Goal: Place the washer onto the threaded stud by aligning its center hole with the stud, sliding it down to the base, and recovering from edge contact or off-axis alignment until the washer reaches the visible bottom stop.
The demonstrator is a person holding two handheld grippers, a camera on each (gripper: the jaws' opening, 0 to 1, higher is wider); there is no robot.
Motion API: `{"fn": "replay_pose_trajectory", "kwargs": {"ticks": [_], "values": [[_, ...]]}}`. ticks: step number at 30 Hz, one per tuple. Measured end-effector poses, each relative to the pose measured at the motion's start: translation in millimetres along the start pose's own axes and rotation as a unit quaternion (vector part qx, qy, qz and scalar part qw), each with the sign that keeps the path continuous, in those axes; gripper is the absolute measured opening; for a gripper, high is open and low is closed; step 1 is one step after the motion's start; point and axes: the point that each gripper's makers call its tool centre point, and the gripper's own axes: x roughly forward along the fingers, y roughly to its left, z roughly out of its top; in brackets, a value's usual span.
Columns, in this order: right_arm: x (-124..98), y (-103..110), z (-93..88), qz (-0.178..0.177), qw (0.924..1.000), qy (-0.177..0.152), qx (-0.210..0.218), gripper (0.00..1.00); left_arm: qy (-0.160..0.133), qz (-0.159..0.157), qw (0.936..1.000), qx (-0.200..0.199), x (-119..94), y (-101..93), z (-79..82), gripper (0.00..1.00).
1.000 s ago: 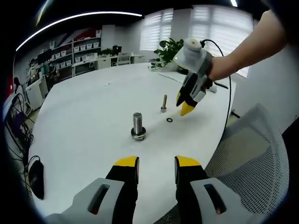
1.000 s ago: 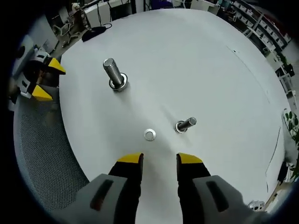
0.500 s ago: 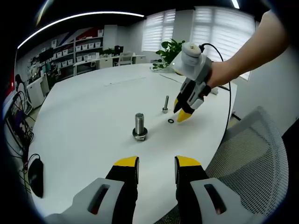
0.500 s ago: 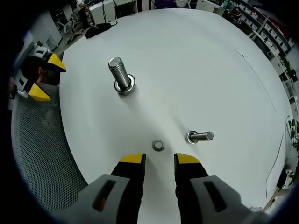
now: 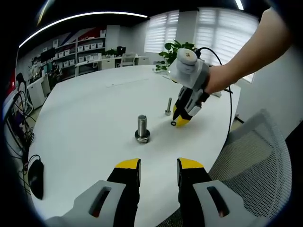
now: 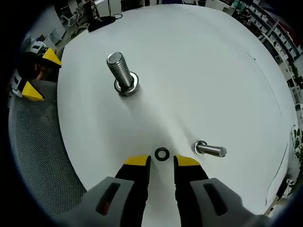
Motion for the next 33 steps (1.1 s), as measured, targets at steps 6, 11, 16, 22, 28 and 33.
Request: {"fn": "replay_pose_trajectory", "kwargs": {"ticks": [6,11,16,22,28,33], "values": [[2.6,-2.5,2.0,0.011,0.9998,0.009,0.016,0.18,0.0,-0.002,1.0,-0.001,0.8,-0.6,0.3,0.29],[3.6,-3.7,1.0,0.014,0.9998,0.016,-0.007,0.16,-0.002,-0.003,1.0,-0.003,0.2,-0.6,0.5,0.29],[3.9,-2.2,2.1,0.016,0.9993,0.033,-0.009,0.15,-0.003,-0.002,1.0,-0.005,-0.2,-0.1,0.5,0.29],[5.0,-2.2,3.1,0.007,0.9986,0.053,-0.008,0.14,-0.002,-0.004,1.0,0.0,-0.3,-1.3,-0.5,0.29],[3.1,-3.3,2.6,0.013,0.9991,0.04,-0.005,0.13,-0.004,-0.003,1.0,-0.003,-1.1,-0.6,0.1,0.29],[3.6,-2.7,3.4,0.01,0.9995,0.031,-0.005,0.13,-0.005,-0.004,1.0,-0.004,-1.1,-0.2,0.6,0.29]]}}
